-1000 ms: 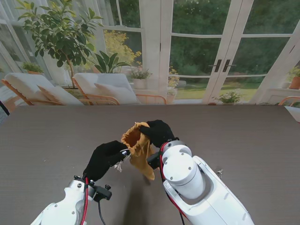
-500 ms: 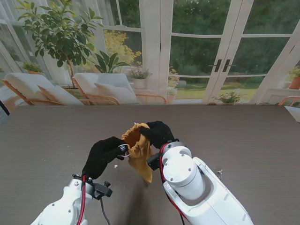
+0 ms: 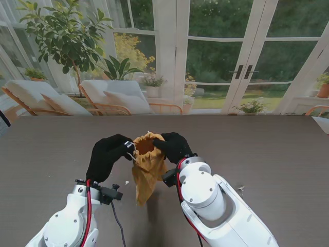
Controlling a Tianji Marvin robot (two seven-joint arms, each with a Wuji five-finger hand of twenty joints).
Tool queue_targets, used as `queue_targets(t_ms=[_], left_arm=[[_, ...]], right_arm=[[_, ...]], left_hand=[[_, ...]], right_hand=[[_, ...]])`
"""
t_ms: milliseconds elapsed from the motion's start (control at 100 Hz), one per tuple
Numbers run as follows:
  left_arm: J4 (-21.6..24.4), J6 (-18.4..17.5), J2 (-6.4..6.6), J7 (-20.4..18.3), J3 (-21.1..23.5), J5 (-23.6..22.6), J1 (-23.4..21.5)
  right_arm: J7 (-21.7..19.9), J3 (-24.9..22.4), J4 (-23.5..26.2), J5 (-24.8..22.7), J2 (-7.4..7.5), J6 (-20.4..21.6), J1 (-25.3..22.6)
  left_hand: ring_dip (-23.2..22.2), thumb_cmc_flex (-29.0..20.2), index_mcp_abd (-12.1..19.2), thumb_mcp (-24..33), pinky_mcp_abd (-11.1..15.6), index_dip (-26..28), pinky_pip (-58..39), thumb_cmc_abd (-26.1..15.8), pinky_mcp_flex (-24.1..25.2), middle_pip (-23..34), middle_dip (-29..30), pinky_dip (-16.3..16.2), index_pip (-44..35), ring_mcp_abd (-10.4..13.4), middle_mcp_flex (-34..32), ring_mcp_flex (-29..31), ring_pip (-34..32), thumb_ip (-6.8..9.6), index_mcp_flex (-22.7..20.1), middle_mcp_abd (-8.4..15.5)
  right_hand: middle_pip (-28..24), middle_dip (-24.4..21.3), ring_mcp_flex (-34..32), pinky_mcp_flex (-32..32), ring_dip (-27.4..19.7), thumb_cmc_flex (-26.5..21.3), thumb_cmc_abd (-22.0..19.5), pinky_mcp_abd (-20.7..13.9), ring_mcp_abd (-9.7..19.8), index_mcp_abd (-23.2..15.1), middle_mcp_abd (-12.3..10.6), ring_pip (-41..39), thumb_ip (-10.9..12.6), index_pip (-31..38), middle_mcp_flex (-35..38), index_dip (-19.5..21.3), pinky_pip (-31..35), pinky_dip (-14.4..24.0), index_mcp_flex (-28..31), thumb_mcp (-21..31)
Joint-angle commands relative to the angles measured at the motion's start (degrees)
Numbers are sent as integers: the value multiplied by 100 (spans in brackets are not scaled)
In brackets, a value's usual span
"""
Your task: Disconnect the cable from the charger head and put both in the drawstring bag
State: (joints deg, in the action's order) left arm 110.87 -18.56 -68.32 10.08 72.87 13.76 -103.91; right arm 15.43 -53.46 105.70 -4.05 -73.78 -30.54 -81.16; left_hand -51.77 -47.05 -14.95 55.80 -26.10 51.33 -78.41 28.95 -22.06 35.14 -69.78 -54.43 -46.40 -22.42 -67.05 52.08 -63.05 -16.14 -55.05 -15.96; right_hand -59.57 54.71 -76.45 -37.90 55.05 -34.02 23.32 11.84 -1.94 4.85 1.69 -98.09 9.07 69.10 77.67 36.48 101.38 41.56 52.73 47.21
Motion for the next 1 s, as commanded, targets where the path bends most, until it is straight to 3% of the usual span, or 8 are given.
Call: queue_targets(t_ms=[0, 140, 200, 350, 530, 620, 750, 990], left_arm=[[107, 12, -48, -111, 48, 13, 72], [119, 110, -27, -271, 128, 141, 215], [125, 159, 8, -470, 189, 240, 262], [113, 280, 111, -989, 374, 368, 339], [86, 367, 224, -1514, 621, 398, 322], [58, 368, 270, -1745, 725, 437, 304], [7, 347, 341, -2124, 866, 550, 293], [-21, 449, 439, -2742, 1055, 844, 309]], right_arm=[[-83, -1, 1, -17, 7, 76, -55], [-121, -21, -22, -74, 48, 254, -92], [-136, -48, -19, -73, 67, 330, -123], [-182, -122, -47, -105, 118, 541, -191], [-273, -210, -120, -178, 174, 683, -199], [-338, -261, -147, -217, 207, 746, -194], [-403, -328, -169, -310, 247, 822, -184], [-389, -405, -277, -402, 252, 825, -104]], left_hand=[[23, -5, 172, 82, 134, 271, -392, -352, -255, 15, 50, 70, -1038, -88, -126, 202, -108, 25, -760, 186], [-11, -23, 167, 65, 200, 309, -394, -374, -216, 46, -23, 104, -1063, -38, -79, 132, -138, 2, -718, 187], [-139, -79, 152, -18, 331, 459, -371, -394, -55, 193, -344, 91, -1202, 9, 64, -34, -278, -109, -498, 187], [-328, -135, 167, -91, 561, 487, -285, -434, 258, 392, -782, -212, -1545, 25, 252, -299, -466, -194, -246, 201], [-260, -76, 290, -70, 610, 462, -195, -483, 315, 414, -744, -187, -1650, 37, 208, -290, -357, -179, -278, 314], [-208, -33, 352, -58, 644, 459, -124, -509, 418, 415, -738, -156, -1679, 37, 188, -343, -221, -172, -306, 373], [-204, -12, 408, -40, 663, 457, -101, -517, 463, 435, -754, -147, -1686, 33, 156, -346, -182, -158, -327, 393], [-214, -44, 415, -38, 703, 453, -88, -487, 485, 468, -813, -133, -1650, 47, 135, -329, -173, -162, -308, 370]], right_hand=[[336, 147, 112, -2728, -124, -211, 56, 384, 358, 271, 649, -45, -233, 244, 261, 53, -252, 47, -155, -203], [713, 13, 126, -2197, -509, -301, 56, 807, -98, -3, 724, 646, -537, 76, -28, -81, -873, 63, -294, -373], [897, -99, 132, -1851, -701, -333, 102, 890, -291, -91, 769, 1023, -648, -1, -148, -165, -1096, 156, -350, -403], [1418, -398, 166, -863, -1398, -90, 579, 1015, -865, -250, 891, 2605, -1008, -292, -806, -417, -1675, 432, -857, -466], [1796, -669, 751, -112, -1644, 565, 511, 1014, -1138, -230, 931, 4093, -939, -932, -1734, -376, -2172, 550, -1394, -593], [1982, -858, 1207, 213, -1605, 1080, 342, 1019, -1227, -196, 939, 4623, -739, -1470, -2229, 154, -2471, 603, -1617, -643], [2340, -1105, 1816, 628, -1810, 1712, 332, 1053, -1390, -419, 959, 5305, -935, -1820, -2858, 169, -2875, 600, -2015, -472], [2701, -1395, 2381, 1133, -2160, 1987, -77, 1121, -1533, -694, 995, 6178, -1036, -2155, -3294, 66, -3596, 481, -2096, -719]])
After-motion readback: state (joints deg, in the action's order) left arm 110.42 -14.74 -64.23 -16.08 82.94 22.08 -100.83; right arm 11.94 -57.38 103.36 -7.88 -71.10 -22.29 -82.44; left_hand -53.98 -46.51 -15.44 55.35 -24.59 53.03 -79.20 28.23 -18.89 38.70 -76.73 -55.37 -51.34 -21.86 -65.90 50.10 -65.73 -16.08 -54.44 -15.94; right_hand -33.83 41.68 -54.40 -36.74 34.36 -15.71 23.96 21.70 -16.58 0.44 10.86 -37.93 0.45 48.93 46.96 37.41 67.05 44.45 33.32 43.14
